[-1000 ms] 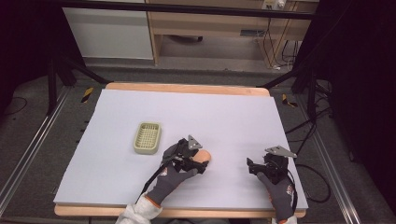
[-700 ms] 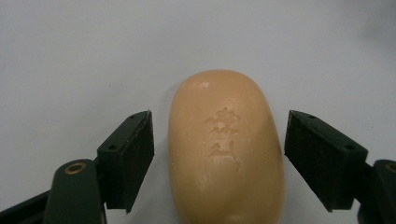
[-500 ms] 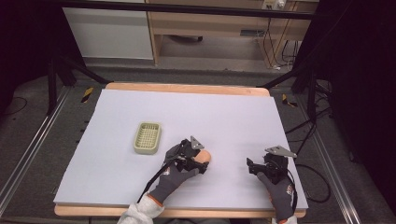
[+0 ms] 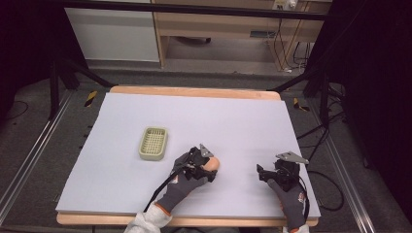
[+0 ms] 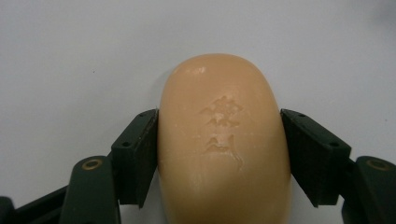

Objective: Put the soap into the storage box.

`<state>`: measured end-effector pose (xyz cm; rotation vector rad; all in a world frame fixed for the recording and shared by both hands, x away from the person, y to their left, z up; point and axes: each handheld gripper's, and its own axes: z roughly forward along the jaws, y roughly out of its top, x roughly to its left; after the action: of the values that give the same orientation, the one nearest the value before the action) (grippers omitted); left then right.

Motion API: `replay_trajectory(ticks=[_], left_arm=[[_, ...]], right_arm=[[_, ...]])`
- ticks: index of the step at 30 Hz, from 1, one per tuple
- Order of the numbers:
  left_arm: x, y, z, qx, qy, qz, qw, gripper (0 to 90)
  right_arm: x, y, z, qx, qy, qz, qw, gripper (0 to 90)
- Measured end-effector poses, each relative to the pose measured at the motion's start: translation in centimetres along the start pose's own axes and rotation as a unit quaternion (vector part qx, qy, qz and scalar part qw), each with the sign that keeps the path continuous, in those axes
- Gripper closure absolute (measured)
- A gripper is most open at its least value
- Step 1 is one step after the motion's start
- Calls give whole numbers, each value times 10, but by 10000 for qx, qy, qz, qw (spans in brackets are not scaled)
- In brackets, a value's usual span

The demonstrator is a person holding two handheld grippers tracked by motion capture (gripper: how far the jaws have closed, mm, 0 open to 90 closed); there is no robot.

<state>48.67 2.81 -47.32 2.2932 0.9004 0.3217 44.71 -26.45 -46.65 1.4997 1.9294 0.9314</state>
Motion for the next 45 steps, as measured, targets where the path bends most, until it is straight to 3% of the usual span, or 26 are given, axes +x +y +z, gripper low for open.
replay_trajectory(ticks=[13,34,45], left_arm=[[2,0,-1,-33,-21,-100,9999,316],[16,7,-44,-334,-34,-114,9994,318],[33,-1,-70,-507,42,-213,9985,318]], right_arm=[[0,0,0,9,-8,-18,10000,84],[0,0,0,-18,-7,-8,10000,83],[0,0,0,-9,-29,-21,10000,83]])
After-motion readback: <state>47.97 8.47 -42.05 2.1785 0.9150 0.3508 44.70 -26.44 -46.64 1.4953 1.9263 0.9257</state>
